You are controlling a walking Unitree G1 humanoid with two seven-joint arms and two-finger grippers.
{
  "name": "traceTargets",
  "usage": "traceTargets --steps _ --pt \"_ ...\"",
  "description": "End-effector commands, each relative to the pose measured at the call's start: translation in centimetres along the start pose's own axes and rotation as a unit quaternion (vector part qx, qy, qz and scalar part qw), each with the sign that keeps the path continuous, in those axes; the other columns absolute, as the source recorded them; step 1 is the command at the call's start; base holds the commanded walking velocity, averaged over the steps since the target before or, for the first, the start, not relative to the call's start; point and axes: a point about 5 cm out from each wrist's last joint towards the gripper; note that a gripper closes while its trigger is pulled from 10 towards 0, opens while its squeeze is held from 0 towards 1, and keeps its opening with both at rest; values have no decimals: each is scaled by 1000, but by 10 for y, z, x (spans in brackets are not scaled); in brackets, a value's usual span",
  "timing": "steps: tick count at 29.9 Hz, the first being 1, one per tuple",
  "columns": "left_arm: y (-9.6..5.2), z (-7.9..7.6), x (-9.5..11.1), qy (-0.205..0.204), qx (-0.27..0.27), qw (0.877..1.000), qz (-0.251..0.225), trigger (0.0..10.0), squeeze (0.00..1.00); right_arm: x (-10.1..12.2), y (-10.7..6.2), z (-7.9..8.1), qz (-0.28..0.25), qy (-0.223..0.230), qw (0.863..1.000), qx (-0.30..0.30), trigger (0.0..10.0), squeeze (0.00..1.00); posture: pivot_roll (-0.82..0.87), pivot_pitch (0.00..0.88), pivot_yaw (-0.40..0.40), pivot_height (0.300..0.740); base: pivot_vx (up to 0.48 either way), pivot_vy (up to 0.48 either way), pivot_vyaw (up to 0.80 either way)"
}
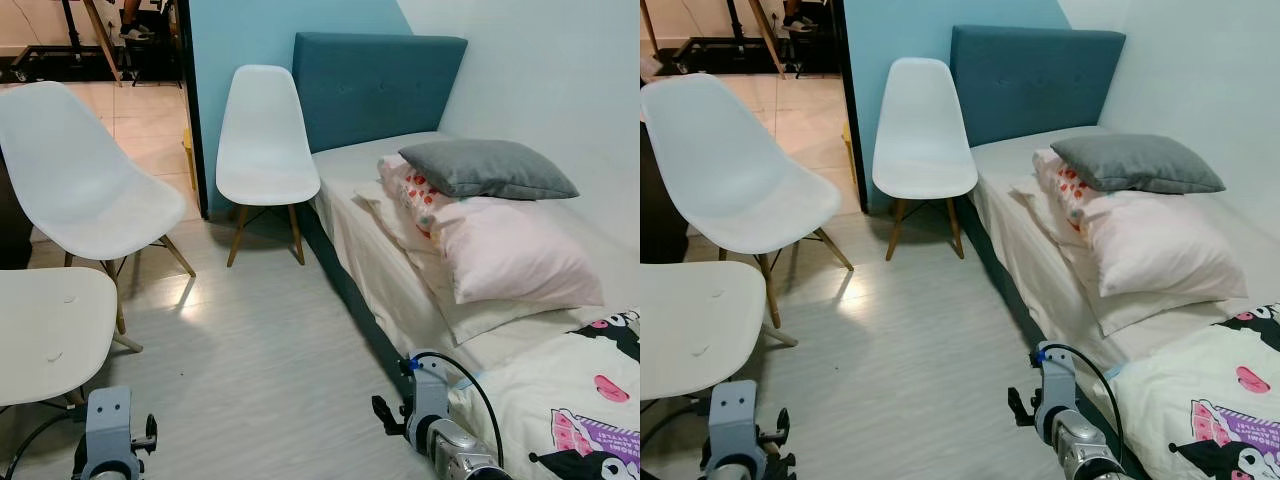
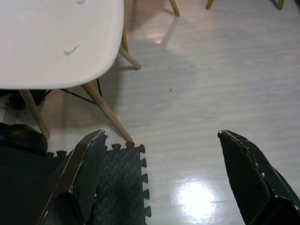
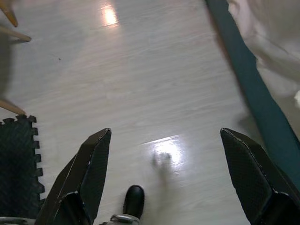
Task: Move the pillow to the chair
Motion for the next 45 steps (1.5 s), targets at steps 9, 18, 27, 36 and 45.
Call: traceTargets --steps 9,18,27,36,45 --pt "5 -4 4 -11 -3 1000 10 10000 0 1 2 6 -4 25 1000 -13 10000 0 120 0 -58 740 0 0 -438" --pt "9 -6 10 -20 -7 1000 7 10000 0 7 4 8 -12 12 1000 -7 10000 0 115 0 -78 740 0 0 0" --pt "13 -16 17 -49 -32 998 -5 10000 0 16 4 0 -25 18 999 -19 10000 0 106 0 -87 740 0 0 0" --pt "11 -22 14 -54 -50 997 -2 10000 0 20 4 -4 -26 17 999 -25 10000 0 77 0 -87 740 206 0 -252" --pt "11 -22 15 -65 -53 996 -7 10000 0 29 4 -12 -39 17 999 -34 10000 0 71 0 -96 740 280 0 -350"
Point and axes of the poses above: a point about 5 cm out from each wrist's last joint towards the gripper, its own y axis pointing out of the wrist towards the gripper, its own x axis along the axis of the wrist's last joint, z = x × y, and after that the axes turned 10 degrees about -y, right-handed
